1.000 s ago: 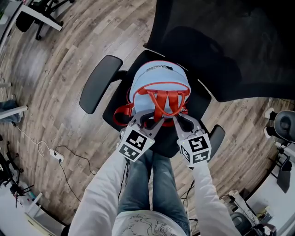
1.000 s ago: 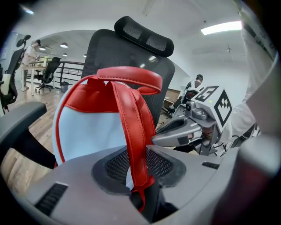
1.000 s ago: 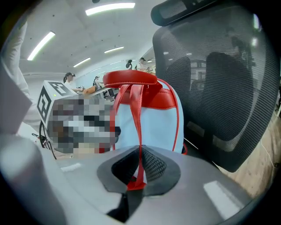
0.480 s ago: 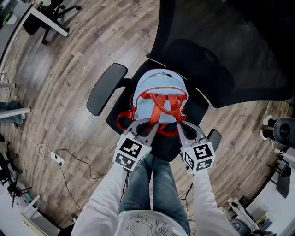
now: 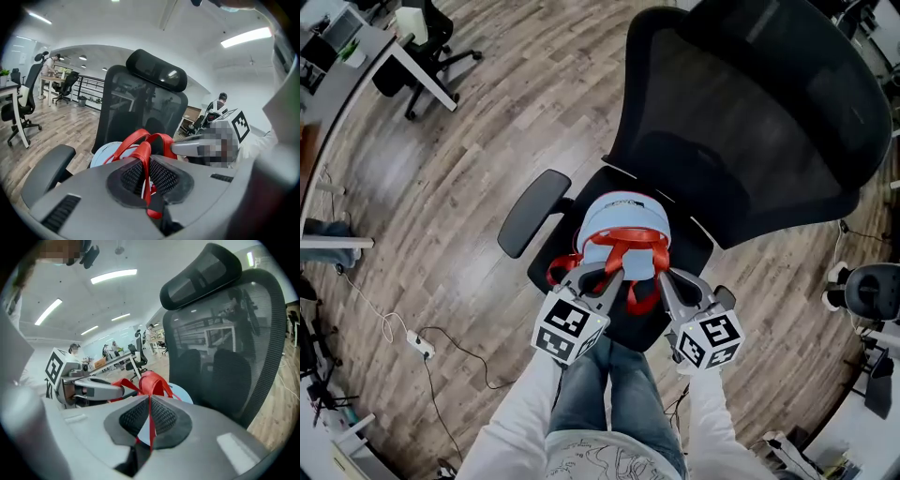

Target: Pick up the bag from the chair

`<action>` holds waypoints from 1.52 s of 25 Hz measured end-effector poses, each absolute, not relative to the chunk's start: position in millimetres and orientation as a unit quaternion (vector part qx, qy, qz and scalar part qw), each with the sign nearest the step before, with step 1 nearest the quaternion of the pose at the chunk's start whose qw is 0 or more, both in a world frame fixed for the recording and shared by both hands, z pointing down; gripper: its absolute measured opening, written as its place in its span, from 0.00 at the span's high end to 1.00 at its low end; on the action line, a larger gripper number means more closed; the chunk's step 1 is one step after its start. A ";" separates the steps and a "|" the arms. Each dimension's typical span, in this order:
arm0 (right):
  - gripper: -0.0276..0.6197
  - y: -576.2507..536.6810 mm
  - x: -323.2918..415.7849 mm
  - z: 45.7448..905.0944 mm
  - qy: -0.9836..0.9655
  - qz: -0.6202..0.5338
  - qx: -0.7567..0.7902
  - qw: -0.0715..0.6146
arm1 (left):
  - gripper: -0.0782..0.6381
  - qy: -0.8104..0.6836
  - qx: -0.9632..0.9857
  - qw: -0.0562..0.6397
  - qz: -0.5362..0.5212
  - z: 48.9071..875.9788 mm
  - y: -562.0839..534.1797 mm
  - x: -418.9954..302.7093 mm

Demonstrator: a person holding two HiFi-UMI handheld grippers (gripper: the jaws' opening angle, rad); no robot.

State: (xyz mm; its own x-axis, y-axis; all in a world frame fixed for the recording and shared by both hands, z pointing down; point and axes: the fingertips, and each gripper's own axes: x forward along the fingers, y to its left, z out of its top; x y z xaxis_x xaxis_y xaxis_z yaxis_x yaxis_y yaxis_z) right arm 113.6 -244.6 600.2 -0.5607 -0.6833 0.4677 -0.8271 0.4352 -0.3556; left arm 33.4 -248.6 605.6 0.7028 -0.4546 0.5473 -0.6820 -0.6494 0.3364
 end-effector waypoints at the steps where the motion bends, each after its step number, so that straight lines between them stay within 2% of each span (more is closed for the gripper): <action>1: 0.93 -244.6 110.8 590.7 -0.841 0.275 0.449 0.124 | 0.87 -0.318 0.885 0.268 0.211 598.6 -246.6 36.2; 7: 0.93 -238.6 99.0 549.0 -0.853 0.249 0.447 0.108 | 0.87 -0.312 0.885 0.280 0.203 566.7 -236.0 46.1; 13: 0.93 -244.6 97.6 504.8 -0.861 0.233 0.447 0.068 | 0.87 -0.301 0.900 0.239 0.204 515.6 -242.5 44.8; 19: 0.93 -253.2 89.8 438.8 -0.876 0.185 0.444 0.048 | 0.87 -0.304 0.916 0.217 0.148 443.7 -243.6 36.3; 31: 0.93 -262.6 94.6 293.1 -0.886 0.098 0.453 -0.026 | 0.87 -0.319 0.938 0.099 0.089 297.1 -265.7 35.9; 38: 0.93 -259.4 113.6 251.8 -0.882 0.070 0.464 -0.052 | 0.87 -0.315 0.945 0.044 0.080 251.5 -263.0 51.2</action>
